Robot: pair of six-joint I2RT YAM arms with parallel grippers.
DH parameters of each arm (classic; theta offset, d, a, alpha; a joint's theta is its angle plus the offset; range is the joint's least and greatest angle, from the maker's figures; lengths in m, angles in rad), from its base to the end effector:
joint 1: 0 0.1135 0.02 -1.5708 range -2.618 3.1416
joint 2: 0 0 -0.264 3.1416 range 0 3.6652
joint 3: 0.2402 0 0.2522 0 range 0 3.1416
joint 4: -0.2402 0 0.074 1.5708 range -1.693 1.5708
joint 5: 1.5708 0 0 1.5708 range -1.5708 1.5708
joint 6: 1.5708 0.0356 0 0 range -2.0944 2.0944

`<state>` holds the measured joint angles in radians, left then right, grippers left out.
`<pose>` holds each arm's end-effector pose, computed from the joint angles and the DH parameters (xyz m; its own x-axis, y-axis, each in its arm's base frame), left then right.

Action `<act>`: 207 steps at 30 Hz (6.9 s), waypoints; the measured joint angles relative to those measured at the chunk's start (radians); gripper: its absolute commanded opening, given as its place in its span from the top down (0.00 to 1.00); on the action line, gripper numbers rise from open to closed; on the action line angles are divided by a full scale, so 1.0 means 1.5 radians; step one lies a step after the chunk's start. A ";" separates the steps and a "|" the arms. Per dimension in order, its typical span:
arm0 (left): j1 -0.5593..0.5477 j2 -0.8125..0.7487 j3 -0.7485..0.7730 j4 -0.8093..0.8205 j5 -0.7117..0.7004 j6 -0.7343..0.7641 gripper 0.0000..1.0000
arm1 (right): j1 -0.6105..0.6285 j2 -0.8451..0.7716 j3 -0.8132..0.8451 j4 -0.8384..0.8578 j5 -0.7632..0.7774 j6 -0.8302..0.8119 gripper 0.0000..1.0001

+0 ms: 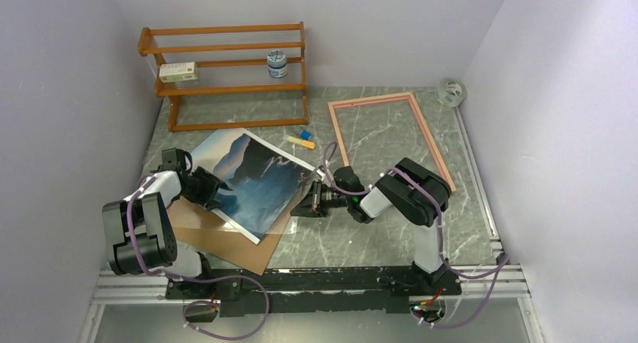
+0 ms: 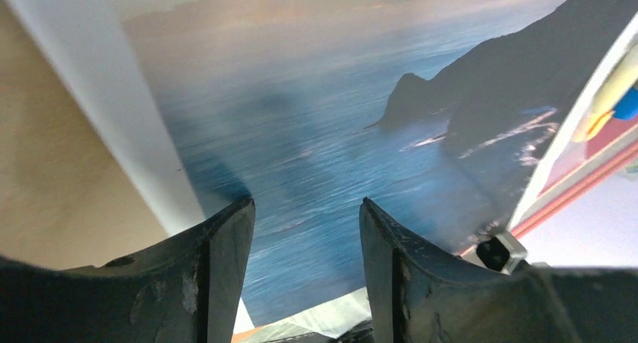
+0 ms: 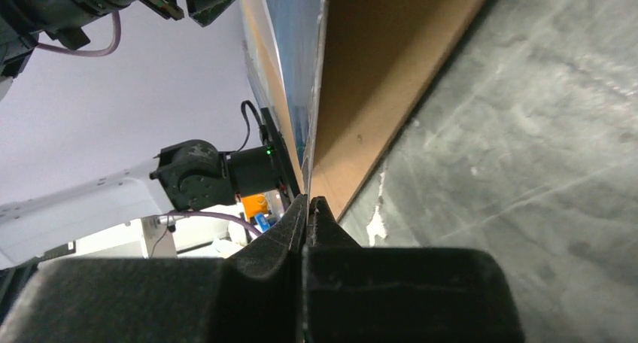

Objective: Put the photo into the frame

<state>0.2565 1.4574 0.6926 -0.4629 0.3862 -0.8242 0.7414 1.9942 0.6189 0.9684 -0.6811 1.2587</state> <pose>0.2398 0.0490 0.1487 -0.5361 -0.8435 0.0319 -0.7450 0.4550 -0.4878 0.2270 0.2382 0.0853 -0.9948 0.0916 -0.0448 -0.0143 0.3104 0.9505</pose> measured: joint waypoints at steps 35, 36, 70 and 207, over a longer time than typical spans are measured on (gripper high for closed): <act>0.038 0.083 0.217 -0.081 -0.002 0.159 0.18 | -0.027 -0.340 0.553 -1.243 0.334 -0.583 1.00; 0.038 0.092 0.217 -0.080 -0.006 0.160 0.18 | -0.032 -0.344 0.557 -1.250 0.344 -0.585 1.00; -0.107 0.119 0.195 0.166 0.252 -0.151 0.06 | -0.196 -0.571 0.660 -1.143 0.492 -0.370 1.00; -0.685 0.007 0.743 -0.457 -0.329 0.173 0.97 | -0.210 -0.375 0.363 -1.109 0.545 -0.375 0.18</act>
<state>-0.7708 1.4677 1.8072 -1.1481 -0.1074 -0.5652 0.4259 1.4319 1.1633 -0.6949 0.1364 0.6964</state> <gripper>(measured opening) 0.033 0.814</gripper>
